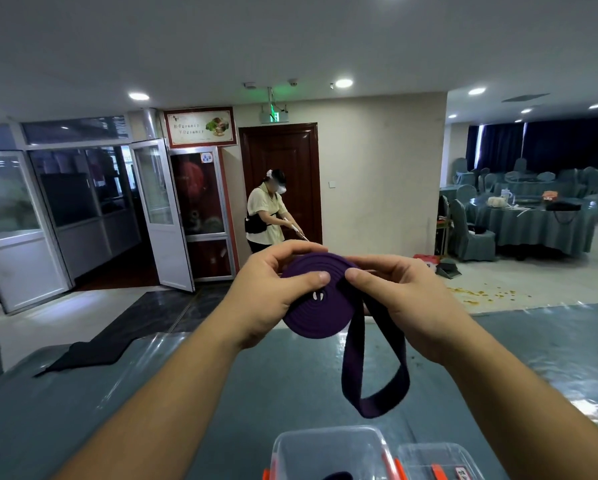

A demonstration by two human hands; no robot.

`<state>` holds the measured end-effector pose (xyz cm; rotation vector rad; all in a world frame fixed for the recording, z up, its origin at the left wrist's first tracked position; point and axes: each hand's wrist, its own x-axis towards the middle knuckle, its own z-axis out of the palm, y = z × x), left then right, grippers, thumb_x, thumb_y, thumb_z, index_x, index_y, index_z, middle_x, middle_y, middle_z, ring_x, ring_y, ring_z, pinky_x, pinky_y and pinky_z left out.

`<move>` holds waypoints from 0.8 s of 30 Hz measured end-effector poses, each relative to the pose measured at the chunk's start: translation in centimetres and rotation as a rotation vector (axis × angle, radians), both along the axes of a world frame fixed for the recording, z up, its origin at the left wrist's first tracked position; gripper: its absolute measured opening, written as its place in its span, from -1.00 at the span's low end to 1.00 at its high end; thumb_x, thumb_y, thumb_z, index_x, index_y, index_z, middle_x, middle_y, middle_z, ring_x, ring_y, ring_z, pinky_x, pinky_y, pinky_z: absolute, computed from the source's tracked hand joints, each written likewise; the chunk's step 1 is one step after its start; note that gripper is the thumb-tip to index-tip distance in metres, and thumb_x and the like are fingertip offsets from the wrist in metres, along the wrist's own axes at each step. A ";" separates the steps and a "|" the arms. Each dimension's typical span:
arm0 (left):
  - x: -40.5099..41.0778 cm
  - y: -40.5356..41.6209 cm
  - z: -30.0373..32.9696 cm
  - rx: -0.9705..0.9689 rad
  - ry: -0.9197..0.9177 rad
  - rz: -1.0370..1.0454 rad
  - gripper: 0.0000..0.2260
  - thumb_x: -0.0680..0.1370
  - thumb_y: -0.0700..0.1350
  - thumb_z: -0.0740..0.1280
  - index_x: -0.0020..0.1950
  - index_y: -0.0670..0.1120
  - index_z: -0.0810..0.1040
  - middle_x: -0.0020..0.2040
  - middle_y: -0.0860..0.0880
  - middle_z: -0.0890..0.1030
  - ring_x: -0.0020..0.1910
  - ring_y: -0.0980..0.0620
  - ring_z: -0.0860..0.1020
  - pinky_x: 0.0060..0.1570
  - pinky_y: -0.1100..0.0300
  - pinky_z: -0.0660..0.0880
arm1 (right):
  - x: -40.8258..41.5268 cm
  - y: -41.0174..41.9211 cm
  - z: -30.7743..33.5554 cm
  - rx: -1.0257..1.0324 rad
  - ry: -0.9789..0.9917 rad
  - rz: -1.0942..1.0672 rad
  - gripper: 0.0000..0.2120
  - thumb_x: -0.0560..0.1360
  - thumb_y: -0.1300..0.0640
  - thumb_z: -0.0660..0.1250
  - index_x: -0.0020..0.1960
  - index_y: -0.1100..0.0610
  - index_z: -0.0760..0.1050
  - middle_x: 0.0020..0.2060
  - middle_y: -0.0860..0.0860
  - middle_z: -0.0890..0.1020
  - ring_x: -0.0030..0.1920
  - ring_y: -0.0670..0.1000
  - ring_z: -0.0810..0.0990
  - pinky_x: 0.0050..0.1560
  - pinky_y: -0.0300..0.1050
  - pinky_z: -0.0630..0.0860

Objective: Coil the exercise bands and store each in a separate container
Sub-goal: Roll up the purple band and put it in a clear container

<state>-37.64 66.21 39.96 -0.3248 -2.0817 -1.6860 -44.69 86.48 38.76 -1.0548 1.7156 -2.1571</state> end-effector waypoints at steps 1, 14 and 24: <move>-0.1 -0.1 -0.1 0.003 0.002 0.008 -0.69 0.48 -0.20 0.57 0.16 0.08 0.70 0.08 -0.01 0.74 0.05 -0.03 0.72 -0.05 0.15 0.66 | -0.1 -0.1 -0.1 -0.015 -0.009 -0.003 -0.76 0.52 0.19 0.46 0.18 0.16 0.72 0.03 0.18 0.77 0.06 0.17 0.77 0.09 -0.04 0.71; -0.1 -1.0 0.1 0.048 0.025 0.075 -0.72 0.54 -0.26 0.50 0.15 0.07 0.72 0.05 0.02 0.75 0.03 0.02 0.72 -0.10 0.18 0.65 | -1.4 -0.2 -1.6 0.156 0.115 -0.094 -0.83 0.65 0.04 0.36 0.10 -0.07 0.74 -0.05 0.06 0.79 -0.05 0.00 0.76 0.02 -0.09 0.69; -1.3 -3.6 0.4 0.201 0.140 0.358 -0.74 0.52 -0.25 0.52 0.11 0.08 0.71 -0.03 0.08 0.76 -0.06 0.09 0.72 -0.18 0.25 0.64 | -3.1 1.6 -5.0 0.320 0.013 -0.071 -0.68 0.53 0.42 0.37 0.00 0.03 0.74 -0.01 0.10 0.77 0.09 0.11 0.74 0.25 0.06 0.62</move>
